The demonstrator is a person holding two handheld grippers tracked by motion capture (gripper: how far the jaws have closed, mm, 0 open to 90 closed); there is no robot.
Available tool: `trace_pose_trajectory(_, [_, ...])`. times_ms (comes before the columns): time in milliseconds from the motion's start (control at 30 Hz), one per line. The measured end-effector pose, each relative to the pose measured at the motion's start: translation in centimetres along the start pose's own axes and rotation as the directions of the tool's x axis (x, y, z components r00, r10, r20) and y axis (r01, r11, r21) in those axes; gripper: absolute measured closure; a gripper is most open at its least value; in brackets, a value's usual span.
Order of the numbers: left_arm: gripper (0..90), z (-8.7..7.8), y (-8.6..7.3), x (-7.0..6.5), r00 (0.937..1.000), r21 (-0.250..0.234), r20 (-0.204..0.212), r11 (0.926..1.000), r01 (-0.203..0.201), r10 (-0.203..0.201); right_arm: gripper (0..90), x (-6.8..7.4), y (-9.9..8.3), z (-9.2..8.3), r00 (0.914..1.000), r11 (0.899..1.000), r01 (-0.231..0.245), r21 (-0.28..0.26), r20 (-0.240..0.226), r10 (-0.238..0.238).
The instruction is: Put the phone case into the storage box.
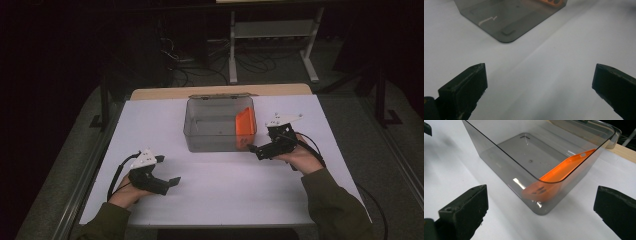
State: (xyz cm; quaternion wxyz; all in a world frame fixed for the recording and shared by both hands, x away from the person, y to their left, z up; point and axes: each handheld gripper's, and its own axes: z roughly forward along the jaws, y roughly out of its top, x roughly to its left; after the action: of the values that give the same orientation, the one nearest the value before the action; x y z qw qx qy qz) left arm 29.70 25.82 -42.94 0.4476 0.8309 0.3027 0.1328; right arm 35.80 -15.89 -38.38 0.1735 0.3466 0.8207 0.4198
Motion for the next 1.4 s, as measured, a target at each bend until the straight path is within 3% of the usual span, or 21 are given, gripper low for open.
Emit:
trace_pose_trajectory(767, [0.0,0.0,0.0,-0.2,1.0000,0.003,-0.001,1.0000,-0.004,0.004,0.0,1.2,-3.9,-1.6,0.9999,1.000,-0.012,-0.026,-0.010,0.012])
trace_pose_trajectory(1400, [0.0,0.0,0.0,-0.3,0.9999,0.007,0.002,0.9999,-0.011,0.011,0.0,1.3,-6.8,-2.9,0.9986,0.997,-0.053,-0.049,-0.001,0.053])
